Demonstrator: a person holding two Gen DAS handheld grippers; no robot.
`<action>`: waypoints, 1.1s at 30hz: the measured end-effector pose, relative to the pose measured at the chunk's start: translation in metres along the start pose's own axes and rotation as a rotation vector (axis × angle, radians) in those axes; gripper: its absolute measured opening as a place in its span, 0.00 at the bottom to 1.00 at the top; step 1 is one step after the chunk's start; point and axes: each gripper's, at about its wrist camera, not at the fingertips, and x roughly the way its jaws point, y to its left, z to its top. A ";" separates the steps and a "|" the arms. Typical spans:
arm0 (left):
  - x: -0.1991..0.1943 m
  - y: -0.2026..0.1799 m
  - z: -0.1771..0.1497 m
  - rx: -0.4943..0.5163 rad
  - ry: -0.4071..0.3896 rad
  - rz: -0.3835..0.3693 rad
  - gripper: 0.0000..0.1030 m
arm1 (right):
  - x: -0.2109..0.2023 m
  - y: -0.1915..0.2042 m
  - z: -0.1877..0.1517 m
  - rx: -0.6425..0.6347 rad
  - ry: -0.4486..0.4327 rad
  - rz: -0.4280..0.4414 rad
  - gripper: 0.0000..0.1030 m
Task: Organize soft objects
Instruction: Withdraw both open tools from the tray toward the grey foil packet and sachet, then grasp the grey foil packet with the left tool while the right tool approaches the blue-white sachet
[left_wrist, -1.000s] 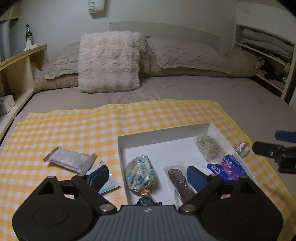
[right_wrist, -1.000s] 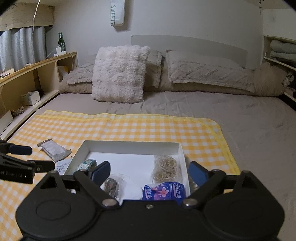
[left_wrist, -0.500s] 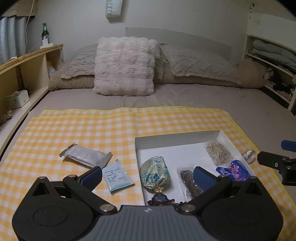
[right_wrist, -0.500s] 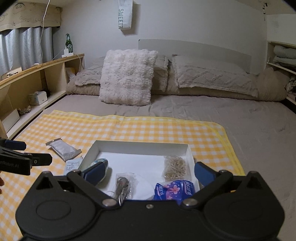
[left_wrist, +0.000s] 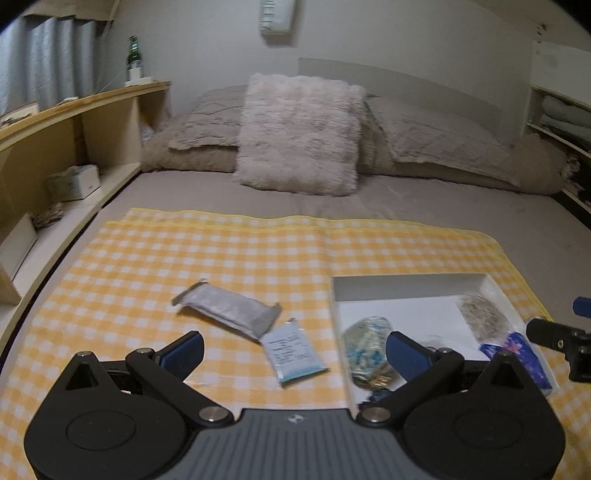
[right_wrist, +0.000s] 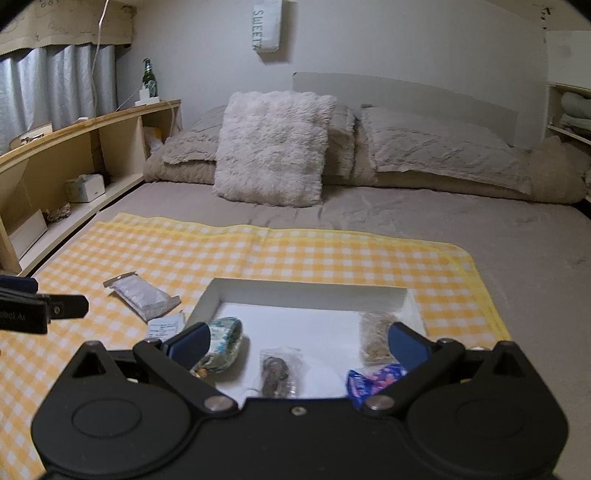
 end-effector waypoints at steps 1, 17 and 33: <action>0.000 0.005 0.000 -0.008 0.000 0.006 1.00 | 0.003 0.005 0.000 -0.004 0.001 0.005 1.00; 0.022 0.084 0.001 -0.051 -0.014 0.141 1.00 | 0.051 0.078 0.007 -0.096 -0.001 0.083 1.00; 0.099 0.127 0.006 -0.148 -0.015 0.167 1.00 | 0.118 0.147 -0.001 -0.295 0.065 0.155 1.00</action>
